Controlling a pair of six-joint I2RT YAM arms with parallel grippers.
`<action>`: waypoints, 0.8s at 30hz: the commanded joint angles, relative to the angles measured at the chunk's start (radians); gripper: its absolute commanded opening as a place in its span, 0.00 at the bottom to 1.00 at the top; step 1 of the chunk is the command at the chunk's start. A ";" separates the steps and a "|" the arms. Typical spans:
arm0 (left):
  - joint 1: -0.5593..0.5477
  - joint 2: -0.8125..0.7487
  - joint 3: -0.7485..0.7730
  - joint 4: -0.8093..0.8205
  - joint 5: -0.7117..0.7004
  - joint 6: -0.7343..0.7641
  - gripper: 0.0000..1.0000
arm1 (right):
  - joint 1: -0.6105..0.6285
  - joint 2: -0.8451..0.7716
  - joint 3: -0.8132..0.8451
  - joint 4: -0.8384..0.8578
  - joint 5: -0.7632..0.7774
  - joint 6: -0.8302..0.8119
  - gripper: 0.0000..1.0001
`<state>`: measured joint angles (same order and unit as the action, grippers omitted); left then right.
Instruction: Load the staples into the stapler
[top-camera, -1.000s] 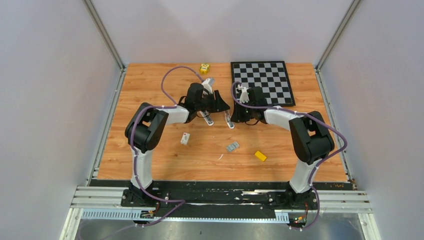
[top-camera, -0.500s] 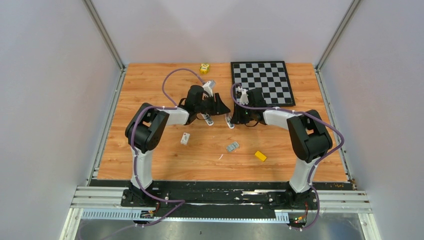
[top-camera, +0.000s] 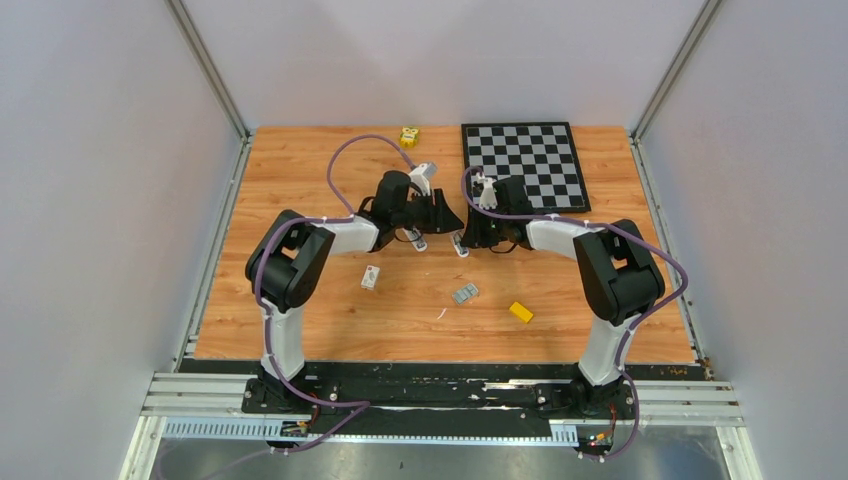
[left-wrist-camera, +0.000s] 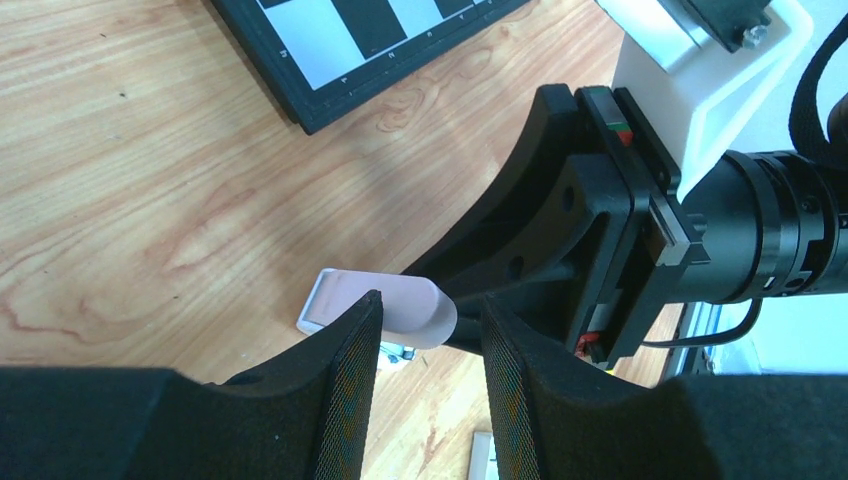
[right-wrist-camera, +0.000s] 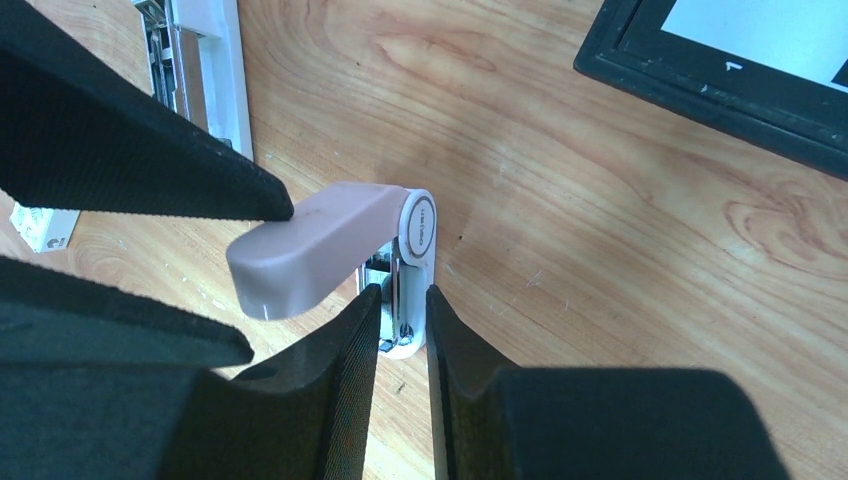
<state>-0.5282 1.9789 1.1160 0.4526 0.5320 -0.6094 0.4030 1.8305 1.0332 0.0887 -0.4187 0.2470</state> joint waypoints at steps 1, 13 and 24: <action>-0.019 -0.038 -0.021 -0.020 0.013 0.029 0.44 | -0.013 -0.004 -0.016 -0.026 0.032 0.000 0.26; -0.030 -0.058 -0.017 -0.088 -0.008 0.082 0.43 | -0.018 -0.126 -0.053 -0.136 0.105 -0.008 0.33; -0.030 -0.068 0.037 -0.238 -0.136 0.108 0.43 | -0.021 -0.199 -0.046 -0.125 0.066 0.056 0.39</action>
<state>-0.5526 1.9247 1.1130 0.2783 0.4370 -0.5232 0.3931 1.6421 0.9836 -0.0292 -0.3325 0.2684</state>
